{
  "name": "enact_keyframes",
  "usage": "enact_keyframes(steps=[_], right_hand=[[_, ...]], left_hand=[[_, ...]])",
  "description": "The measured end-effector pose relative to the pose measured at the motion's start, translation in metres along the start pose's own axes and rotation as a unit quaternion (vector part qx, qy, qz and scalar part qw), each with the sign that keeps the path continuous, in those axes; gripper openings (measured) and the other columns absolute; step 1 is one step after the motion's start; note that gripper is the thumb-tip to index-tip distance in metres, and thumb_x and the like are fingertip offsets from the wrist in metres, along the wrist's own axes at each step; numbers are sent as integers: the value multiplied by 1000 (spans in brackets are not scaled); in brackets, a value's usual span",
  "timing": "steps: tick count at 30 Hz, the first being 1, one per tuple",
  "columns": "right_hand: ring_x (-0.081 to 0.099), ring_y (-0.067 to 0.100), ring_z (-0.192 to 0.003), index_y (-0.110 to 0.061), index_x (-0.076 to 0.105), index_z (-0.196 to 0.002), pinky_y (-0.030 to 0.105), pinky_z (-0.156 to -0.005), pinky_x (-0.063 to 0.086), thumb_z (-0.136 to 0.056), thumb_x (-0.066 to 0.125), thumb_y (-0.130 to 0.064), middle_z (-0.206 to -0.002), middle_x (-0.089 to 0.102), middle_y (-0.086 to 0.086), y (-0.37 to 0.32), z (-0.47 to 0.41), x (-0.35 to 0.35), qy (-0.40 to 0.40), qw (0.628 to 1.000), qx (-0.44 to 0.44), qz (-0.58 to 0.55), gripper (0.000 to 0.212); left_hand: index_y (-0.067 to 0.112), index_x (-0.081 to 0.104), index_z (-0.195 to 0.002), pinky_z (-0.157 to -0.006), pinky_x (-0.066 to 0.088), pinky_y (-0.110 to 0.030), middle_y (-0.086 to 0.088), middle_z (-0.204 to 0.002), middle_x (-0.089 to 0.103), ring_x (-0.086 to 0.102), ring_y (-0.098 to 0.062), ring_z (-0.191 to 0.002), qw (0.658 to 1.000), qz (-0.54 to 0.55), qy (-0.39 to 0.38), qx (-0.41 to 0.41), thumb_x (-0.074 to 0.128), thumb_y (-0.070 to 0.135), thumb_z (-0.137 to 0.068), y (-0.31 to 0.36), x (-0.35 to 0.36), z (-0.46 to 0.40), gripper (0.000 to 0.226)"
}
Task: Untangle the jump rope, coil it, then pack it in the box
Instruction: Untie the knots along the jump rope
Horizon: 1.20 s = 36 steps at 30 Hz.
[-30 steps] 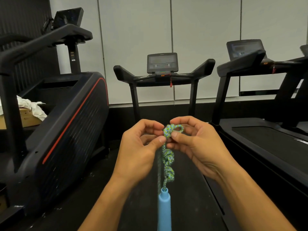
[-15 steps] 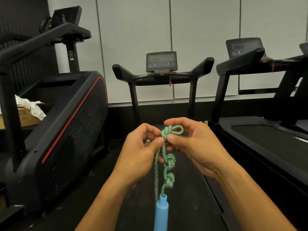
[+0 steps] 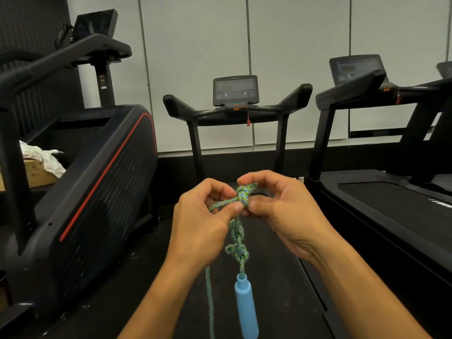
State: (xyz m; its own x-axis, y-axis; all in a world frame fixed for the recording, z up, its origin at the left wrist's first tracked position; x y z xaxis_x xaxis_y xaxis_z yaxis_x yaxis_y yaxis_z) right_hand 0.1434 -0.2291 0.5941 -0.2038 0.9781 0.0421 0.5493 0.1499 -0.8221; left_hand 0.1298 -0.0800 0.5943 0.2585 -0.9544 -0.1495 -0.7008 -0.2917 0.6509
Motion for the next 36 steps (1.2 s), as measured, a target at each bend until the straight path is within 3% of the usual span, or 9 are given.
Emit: enact_keyframes(steps=[6,10,15,21,25,27,30,36], right_hand=[[70,26,-86,-10,70,-108,34,-79,58,-84,54,21,-109,70,16,0,0,-2,0,1000,3,-5,43],[73,26,-92,-11,72,-105,36,-80,61,-82,57,22,-105,72,12,-1,1,-1,-1,1000,-2,20,43],[75,25,-87,-12,71,-105,36,-82,61,-77,64,21,-103,74,11,-5,2,-2,7,999,-11,50,44],[73,24,-83,-17,73,-100,32,-77,61,-78,73,9,-94,76,3,-14,4,-6,41,994,-33,96,35],[64,39,-81,-25,76,-92,48,-79,57,-78,79,-6,-89,75,6,-16,6,-3,46,987,-45,150,23],[64,32,-75,-25,76,-90,46,-79,58,-79,78,-7,-87,75,7,-16,6,-2,41,985,-45,161,21],[73,21,-83,-22,76,-92,35,-80,60,-81,76,-5,-87,76,2,-16,6,-3,38,987,-38,148,21],[73,24,-83,-19,75,-95,38,-82,60,-81,67,6,-86,76,9,-13,6,-6,33,992,-18,122,29]], left_hand=[[31,75,-86,-71,52,-18,10,-84,72,68,-3,-80,998,-47,16,37,84,10,-77,8,-3,2,24],[33,78,-102,-78,51,-21,12,-91,71,68,-3,-89,996,-72,-5,60,83,14,-80,11,1,4,29],[35,78,-101,-85,56,-28,13,-94,72,69,-4,-95,996,-67,-16,51,81,14,-81,10,3,3,29],[30,72,-96,-70,48,-8,13,-89,74,69,1,-91,999,-17,-31,19,78,17,-84,10,3,4,19],[29,70,-92,-84,55,-29,8,-91,75,70,-7,-93,1000,12,-26,-2,68,7,-92,-1,4,0,22],[30,70,-91,-86,56,-37,6,-91,75,70,-11,-91,999,20,-32,-8,66,6,-92,-5,6,-1,25],[32,72,-91,-80,55,-37,7,-89,75,68,-11,-81,999,31,-24,-12,69,12,-91,-8,6,-1,21],[30,72,-90,-71,55,-44,-1,-85,74,58,-19,-68,998,57,6,-10,73,15,-89,-10,4,-2,16]])
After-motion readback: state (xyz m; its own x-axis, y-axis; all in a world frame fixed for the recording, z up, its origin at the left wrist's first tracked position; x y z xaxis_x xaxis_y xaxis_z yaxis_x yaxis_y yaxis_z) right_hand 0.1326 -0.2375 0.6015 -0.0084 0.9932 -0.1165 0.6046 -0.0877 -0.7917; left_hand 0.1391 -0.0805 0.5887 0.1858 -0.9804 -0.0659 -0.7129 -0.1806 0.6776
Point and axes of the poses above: each hand's wrist, its own z-axis away from the middle knuckle, its own x-axis out of the palm, y = z × x, the point moved 7 cm from there along -z, towards the middle knuckle
